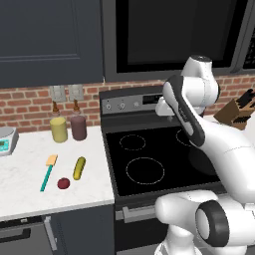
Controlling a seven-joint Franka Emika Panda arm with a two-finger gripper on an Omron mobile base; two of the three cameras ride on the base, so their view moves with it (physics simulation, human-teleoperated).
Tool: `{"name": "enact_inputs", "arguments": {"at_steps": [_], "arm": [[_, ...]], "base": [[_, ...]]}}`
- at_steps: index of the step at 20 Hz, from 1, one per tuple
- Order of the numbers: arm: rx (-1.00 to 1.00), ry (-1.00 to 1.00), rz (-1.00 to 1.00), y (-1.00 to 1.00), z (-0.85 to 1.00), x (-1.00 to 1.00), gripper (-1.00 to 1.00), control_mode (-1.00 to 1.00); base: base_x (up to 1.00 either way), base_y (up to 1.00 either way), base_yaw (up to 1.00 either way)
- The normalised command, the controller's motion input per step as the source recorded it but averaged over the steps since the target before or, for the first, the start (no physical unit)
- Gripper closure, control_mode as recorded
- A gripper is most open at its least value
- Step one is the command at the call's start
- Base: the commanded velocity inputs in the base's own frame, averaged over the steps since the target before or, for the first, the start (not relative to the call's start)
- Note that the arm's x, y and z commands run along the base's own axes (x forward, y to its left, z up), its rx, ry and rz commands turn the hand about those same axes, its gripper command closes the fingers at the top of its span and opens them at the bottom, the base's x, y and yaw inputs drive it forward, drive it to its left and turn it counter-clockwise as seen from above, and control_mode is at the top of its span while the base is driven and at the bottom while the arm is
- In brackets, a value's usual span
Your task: Put the cucumber and tomato in the pot. Retrieve the spatula and lightly stir the vegetables in the pot.
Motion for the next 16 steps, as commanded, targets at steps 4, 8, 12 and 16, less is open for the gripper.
{"name": "enact_inputs", "arguments": {"at_steps": [4,8,12,16], "arm": [[0.00,0.00,0.00,0.09,0.00,-0.14,-1.00,-1.00],[-0.02,0.00,0.07,0.44,-0.06,-0.38,-1.00,-1.00],[-0.04,0.00,0.08,0.70,-0.12,-0.40,-1.00,-1.00],[-0.03,0.00,0.10,0.90,-0.13,-0.33,-1.00,-1.00]], "base": [[0.00,0.00,0.00],[0.00,0.00,0.00],[0.00,0.00,0.00],[0.00,0.00,0.00]]}}
